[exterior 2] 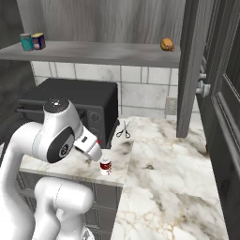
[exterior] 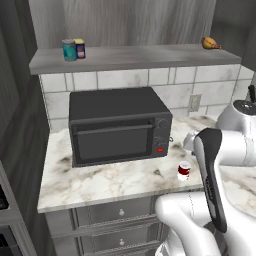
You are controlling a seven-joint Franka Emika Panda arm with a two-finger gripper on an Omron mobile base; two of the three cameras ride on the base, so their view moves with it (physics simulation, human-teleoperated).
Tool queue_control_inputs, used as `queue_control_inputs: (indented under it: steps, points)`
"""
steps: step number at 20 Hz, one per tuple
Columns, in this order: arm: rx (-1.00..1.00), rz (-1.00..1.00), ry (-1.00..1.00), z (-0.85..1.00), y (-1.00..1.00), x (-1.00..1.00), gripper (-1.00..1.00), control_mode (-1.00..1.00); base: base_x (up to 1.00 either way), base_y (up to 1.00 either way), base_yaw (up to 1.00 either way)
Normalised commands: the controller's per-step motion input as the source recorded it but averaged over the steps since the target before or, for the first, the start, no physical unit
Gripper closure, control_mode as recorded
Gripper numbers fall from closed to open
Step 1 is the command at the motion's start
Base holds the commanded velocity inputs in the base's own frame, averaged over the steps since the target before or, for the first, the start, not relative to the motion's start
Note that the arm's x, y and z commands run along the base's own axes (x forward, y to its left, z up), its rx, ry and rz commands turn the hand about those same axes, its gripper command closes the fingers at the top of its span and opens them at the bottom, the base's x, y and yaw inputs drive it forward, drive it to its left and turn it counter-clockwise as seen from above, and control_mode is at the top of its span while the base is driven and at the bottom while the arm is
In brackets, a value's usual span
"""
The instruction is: Pick the cans from the counter and place them in their designated side in the cabinet.
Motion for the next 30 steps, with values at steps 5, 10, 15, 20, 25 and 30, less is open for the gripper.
queue_control_inputs:
  steps: [5,10,15,20,25,30]
  points:
    - [0.0,0.0,0.09,-0.08,-0.02,0.1,-1.0,-1.0,0.0,0.0,0.0]
    - [0.0,0.0,0.01,-0.18,-0.01,0.02,-1.0,-1.0,0.0,0.0,0.0]
    - [0.0,0.0,0.0,-0.2,0.0,0.05,-1.0,-1.0,0.0,0.0,0.0]
    - [0.0,0.0,0.0,-0.17,0.0,0.12,-1.0,-1.0,0.0,0.0,0.0]
    - [0.0,0.0,0.0,-0.12,-0.03,0.16,-1.0,-1.0,0.0,0.0,0.0]
    - [0.0,0.0,0.0,-0.06,-0.1,0.14,-1.0,-1.0,0.0,0.0,0.0]
